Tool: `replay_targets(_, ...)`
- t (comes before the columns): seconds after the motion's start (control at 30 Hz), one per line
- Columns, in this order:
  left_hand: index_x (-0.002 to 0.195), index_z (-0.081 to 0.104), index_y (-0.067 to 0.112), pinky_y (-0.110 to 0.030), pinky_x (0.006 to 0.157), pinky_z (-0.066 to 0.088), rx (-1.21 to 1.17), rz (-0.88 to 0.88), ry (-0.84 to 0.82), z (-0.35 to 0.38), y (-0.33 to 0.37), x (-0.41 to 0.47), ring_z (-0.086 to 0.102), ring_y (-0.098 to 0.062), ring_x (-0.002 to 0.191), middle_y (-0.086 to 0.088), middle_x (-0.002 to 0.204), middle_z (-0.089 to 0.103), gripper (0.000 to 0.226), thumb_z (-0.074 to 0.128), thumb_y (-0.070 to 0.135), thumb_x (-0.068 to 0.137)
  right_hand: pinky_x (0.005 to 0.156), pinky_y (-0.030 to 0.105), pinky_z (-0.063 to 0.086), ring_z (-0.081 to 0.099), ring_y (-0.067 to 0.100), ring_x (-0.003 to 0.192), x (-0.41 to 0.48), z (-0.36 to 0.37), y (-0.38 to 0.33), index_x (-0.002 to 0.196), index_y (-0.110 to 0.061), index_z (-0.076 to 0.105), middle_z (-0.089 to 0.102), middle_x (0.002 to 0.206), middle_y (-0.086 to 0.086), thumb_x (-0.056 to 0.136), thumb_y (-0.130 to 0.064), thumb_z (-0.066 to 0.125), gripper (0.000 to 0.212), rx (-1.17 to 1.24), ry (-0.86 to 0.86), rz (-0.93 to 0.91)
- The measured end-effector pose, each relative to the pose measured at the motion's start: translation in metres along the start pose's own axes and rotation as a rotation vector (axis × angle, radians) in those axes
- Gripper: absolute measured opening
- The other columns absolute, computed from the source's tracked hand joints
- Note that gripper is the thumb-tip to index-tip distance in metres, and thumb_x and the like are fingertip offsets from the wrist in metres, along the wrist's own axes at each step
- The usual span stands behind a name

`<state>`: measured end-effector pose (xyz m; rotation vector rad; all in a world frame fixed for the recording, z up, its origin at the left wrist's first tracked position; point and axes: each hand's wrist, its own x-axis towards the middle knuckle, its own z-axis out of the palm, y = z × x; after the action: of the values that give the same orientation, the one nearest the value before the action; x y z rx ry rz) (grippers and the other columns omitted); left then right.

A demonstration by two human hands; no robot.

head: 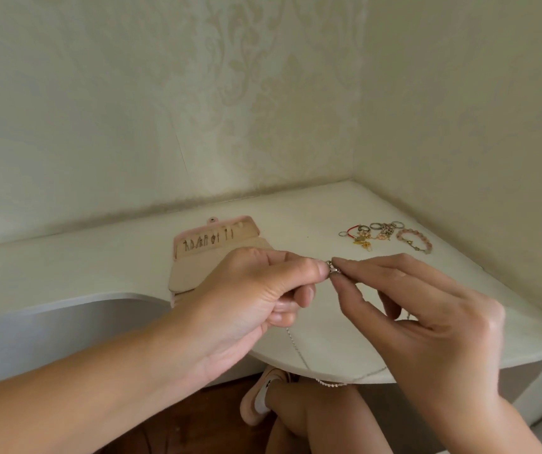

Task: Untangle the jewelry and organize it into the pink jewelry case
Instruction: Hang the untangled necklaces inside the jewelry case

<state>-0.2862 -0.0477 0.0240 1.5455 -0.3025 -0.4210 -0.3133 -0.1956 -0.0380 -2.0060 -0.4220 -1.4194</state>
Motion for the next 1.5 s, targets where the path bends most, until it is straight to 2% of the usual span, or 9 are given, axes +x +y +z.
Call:
replay_targets(0.13,0.039,0.057,0.016,-0.013,0.036,0.024,-0.099,-0.044,0.058,0.001,-0.006,0.002,0.028,-0.004,0.035,0.002,0.041,0.046,0.03,0.067,0.01,0.067,0.064,0.0,0.032,0.033,-0.005,0.068,-0.001,0.006,-0.001,0.079,-0.007,0.076,0.066,0.066,-0.001,0.084,-0.014,0.069,0.011,-0.078,0.024,-0.035)
replay_targets(0.33,0.045,0.061,0.013,-0.013,0.037,0.03,-0.073,-0.022,-0.012,-0.005,-0.004,0.004,0.037,-0.004,0.038,-0.002,0.047,0.052,0.018,0.067,0.015,0.062,0.057,0.003,0.03,0.035,0.006,0.057,0.005,0.009,-0.002,0.074,-0.011,0.076,0.042,0.063,-0.016,0.08,-0.011,0.069,0.009,-0.048,0.02,0.036)
replay_targets(0.43,0.059,0.068,0.012,-0.015,0.044,0.038,0.046,-0.01,-0.088,-0.015,-0.001,0.007,0.046,-0.007,0.046,-0.004,0.057,0.06,0.014,0.066,0.013,0.073,0.051,0.01,0.032,0.042,0.013,0.051,0.006,0.005,0.002,0.073,-0.019,0.076,0.055,0.055,-0.009,0.077,-0.016,0.069,0.009,0.096,-0.036,0.164)
replay_targets(0.57,0.068,0.07,0.015,-0.018,0.052,0.029,0.249,0.049,-0.133,-0.025,0.009,0.008,0.036,-0.014,0.055,-0.001,0.061,0.053,0.007,0.068,0.021,0.07,0.053,0.03,0.045,0.053,0.028,0.054,0.01,-0.005,0.001,0.07,-0.032,0.076,0.066,0.06,0.005,0.073,-0.027,0.077,0.006,0.435,-0.067,0.508)
replay_targets(0.73,0.072,0.075,0.026,-0.022,0.06,0.034,0.445,0.116,-0.143,-0.029,0.021,0.008,0.041,-0.024,0.072,-0.023,0.074,0.055,0.007,0.079,0.03,0.068,0.058,0.012,0.048,0.063,0.008,0.056,0.02,-0.012,-0.003,0.068,-0.024,0.077,0.072,0.063,-0.001,0.06,-0.027,0.071,0.009,0.674,-0.109,0.682)
replay_targets(0.9,0.081,0.076,0.026,-0.038,0.07,0.038,0.527,0.168,-0.151,-0.033,0.024,0.008,0.051,-0.031,0.072,-0.033,0.089,0.061,0.022,0.075,0.043,0.067,0.06,0.014,0.05,0.064,0.009,0.058,0.019,-0.013,-0.004,0.065,-0.023,0.077,0.071,0.063,0.0,0.062,-0.023,0.074,0.004,0.698,-0.149,0.64)
replay_targets(1.13,0.08,0.074,0.03,-0.043,0.071,0.05,0.643,0.305,-0.104,-0.028,0.02,0.005,0.061,-0.043,0.075,-0.024,0.079,0.065,0.018,0.073,0.044,0.069,0.056,0.029,0.049,0.058,0.034,0.061,0.012,-0.012,-0.004,0.071,-0.031,0.077,0.07,0.063,-0.001,0.068,-0.021,0.078,0.01,0.659,-0.16,0.536)
replay_targets(1.4,0.08,0.072,0.036,-0.007,0.055,0.036,0.799,0.477,-0.024,-0.025,0.019,-0.003,0.041,-0.005,0.047,-0.007,0.054,0.048,0.013,0.066,0.046,0.073,0.049,0.036,0.04,0.052,0.033,0.054,0.011,-0.014,-0.003,0.077,-0.031,0.076,0.066,0.063,0.0,0.072,-0.028,0.071,0.008,0.566,-0.132,0.418)
replay_targets(1.5,0.08,0.073,0.036,-0.016,0.063,0.035,0.765,0.428,-0.063,-0.024,0.019,-0.002,0.048,-0.019,0.051,-0.011,0.06,0.057,0.022,0.064,0.054,0.069,0.05,0.036,0.04,0.053,0.035,0.056,0.011,-0.014,-0.004,0.075,-0.031,0.077,0.066,0.063,0.003,0.071,-0.029,0.072,0.007,0.628,-0.149,0.439)
